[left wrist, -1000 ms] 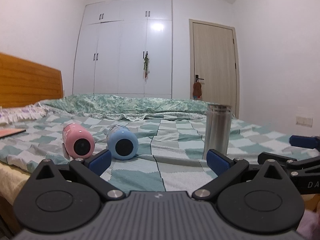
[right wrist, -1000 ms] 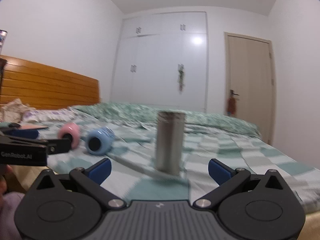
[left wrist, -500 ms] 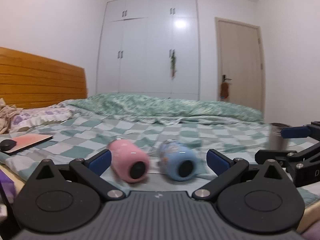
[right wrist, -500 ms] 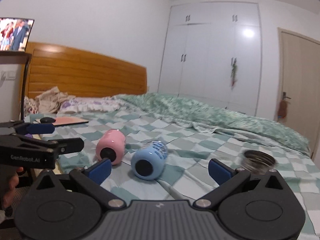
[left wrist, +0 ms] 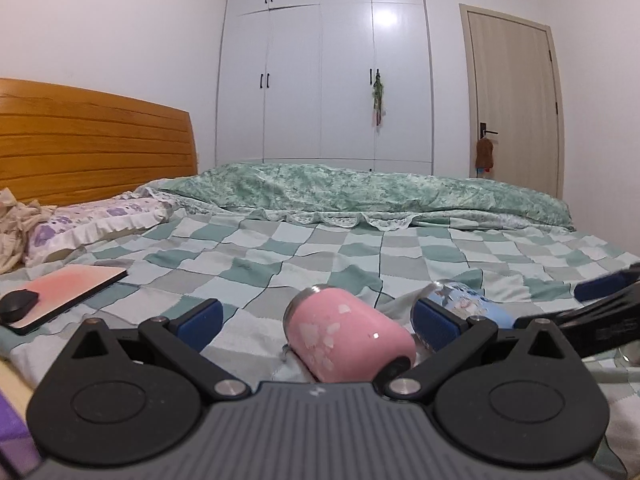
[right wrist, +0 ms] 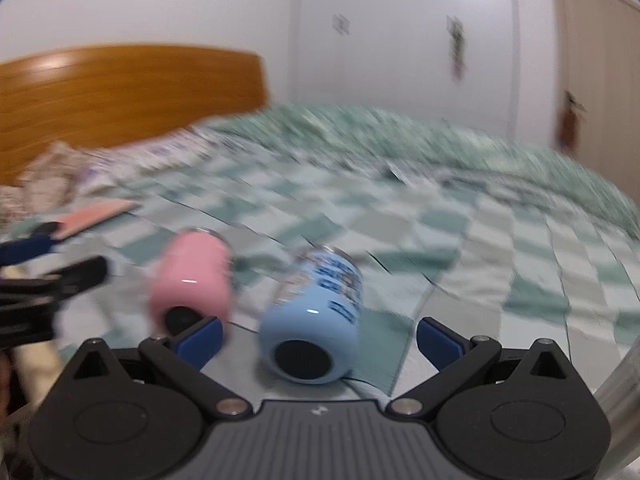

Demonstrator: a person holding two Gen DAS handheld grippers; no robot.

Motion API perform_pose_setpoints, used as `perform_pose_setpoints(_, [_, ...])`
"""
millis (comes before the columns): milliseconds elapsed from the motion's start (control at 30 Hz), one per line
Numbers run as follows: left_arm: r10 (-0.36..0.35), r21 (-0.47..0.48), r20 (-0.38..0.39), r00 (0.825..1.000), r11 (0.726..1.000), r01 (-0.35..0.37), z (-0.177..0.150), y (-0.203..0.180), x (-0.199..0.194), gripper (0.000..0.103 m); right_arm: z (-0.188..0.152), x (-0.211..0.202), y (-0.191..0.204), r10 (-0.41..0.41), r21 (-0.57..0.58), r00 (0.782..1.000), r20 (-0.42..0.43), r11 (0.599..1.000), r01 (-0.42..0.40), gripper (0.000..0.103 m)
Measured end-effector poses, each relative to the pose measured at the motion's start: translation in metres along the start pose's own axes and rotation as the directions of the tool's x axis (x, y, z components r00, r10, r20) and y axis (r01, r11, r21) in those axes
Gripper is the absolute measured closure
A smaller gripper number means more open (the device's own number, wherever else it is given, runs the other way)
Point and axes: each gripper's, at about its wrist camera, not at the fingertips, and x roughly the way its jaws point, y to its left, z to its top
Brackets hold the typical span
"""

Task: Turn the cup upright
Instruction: 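Move the right tool toward the blue cup lying on its side, then close the right tool around the body of the blue cup, then lift the blue cup with the right tool toward the left tool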

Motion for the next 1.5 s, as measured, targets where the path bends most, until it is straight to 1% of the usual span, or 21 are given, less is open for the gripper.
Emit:
perform_pose_setpoints(33, [-0.007, 0.002, 0.0, 1.0, 1.0, 0.007, 0.001, 0.001, 0.005, 0.0, 0.003, 0.011, 0.001, -0.029, -0.004, 0.999, -0.028, 1.0, 0.029, 0.0])
perform_pose_setpoints(67, [-0.012, 0.006, 0.0, 1.0, 1.0, 0.012, 0.002, 0.002, 0.01, 0.0, 0.004, 0.019, 0.0, -0.037, -0.009, 0.999, -0.038, 0.999, 0.036, 0.0])
perform_pose_setpoints(100, [-0.018, 0.009, -0.003, 1.0, 1.0, 0.018, 0.002, 0.003, 0.016, 0.0, 0.004, 0.024, 0.0, -0.029, -0.009, 0.999, -0.036, 1.0, 0.029, 0.0])
perform_pose_setpoints(233, [-0.039, 0.013, -0.023, 0.999, 0.999, 0.039, 0.004, 0.008, 0.037, 0.0, 0.007, 0.044, -0.001, 0.056, 0.047, 0.998, -0.037, 0.997, -0.054, 0.0])
perform_pose_setpoints(267, [-0.04, 0.015, -0.025, 0.999, 0.999, 0.041, 0.003, 0.009, 0.041, 0.0, 0.008, 0.05, 0.0, 0.059, 0.051, 0.997, -0.039, 0.997, -0.057, 0.0])
perform_pose_setpoints(433, [-0.054, 0.025, -0.041, 0.998, 0.998, 0.055, 0.005, 0.01, 0.055, 0.0, 0.019, 0.085, 0.004, 0.047, 0.064, 0.991, -0.123, 0.997, -0.04, 0.0])
perform_pose_setpoints(500, [-0.056, 0.037, -0.053, 0.997, 0.998, 0.058, 0.006, 0.01, 0.06, 0.0, 0.022, 0.098, 0.002, 0.06, 0.089, 0.984, -0.165, 0.995, -0.046, 0.0])
perform_pose_setpoints(567, [-0.062, 0.048, -0.061, 0.996, 0.997, 0.065, 0.006, 0.011, 0.065, 0.0, 0.023, 0.107, -0.002, 0.089, 0.116, 0.978, -0.19, 0.991, -0.067, 0.0])
perform_pose_setpoints(633, [-0.062, 0.056, -0.068, 0.996, 0.996, 0.065, 0.006, 0.011, 0.069, 0.0, 0.025, 0.114, -0.003, 0.116, 0.13, 0.971, -0.209, 0.987, -0.09, 0.006])
perform_pose_setpoints(667, [-0.062, 0.056, -0.074, 0.995, 0.996, 0.066, 0.006, 0.011, 0.072, 0.0, 0.024, 0.117, -0.003, 0.128, 0.135, 0.966, -0.225, 0.986, -0.099, 0.018])
perform_pose_setpoints(800, [-0.084, 0.039, -0.091, 0.992, 0.995, 0.088, 0.004, 0.011, 0.077, 0.0, 0.022, 0.113, 0.0, 0.13, 0.125, 0.967, -0.219, 0.987, -0.105, 0.019])
perform_pose_setpoints(967, [-0.105, 0.051, -0.114, 0.988, 0.992, 0.112, 0.006, 0.009, 0.077, 0.0, 0.019, 0.107, -0.011, 0.15, 0.206, 0.969, -0.198, 0.973, -0.108, 0.019])
perform_pose_setpoints(1133, [-0.117, 0.043, -0.126, 0.985, 0.991, 0.123, 0.008, 0.007, 0.07, 0.0, 0.013, 0.093, -0.017, 0.161, 0.245, 0.971, -0.177, 0.963, -0.115, 0.019])
perform_pose_setpoints(1300, [-0.12, 0.035, -0.129, 0.984, 0.991, 0.125, 0.011, 0.001, 0.054, 0.0, 0.01, 0.075, -0.02, 0.163, 0.264, 0.975, -0.151, 0.957, -0.119, 0.019])
perform_pose_setpoints(1500, [-0.136, 0.023, -0.122, 0.983, 0.99, 0.14, 0.016, -0.006, 0.027, 0.0, 0.008, 0.038, -0.022, 0.173, 0.282, 0.979, -0.105, 0.95, -0.138, 0.019])
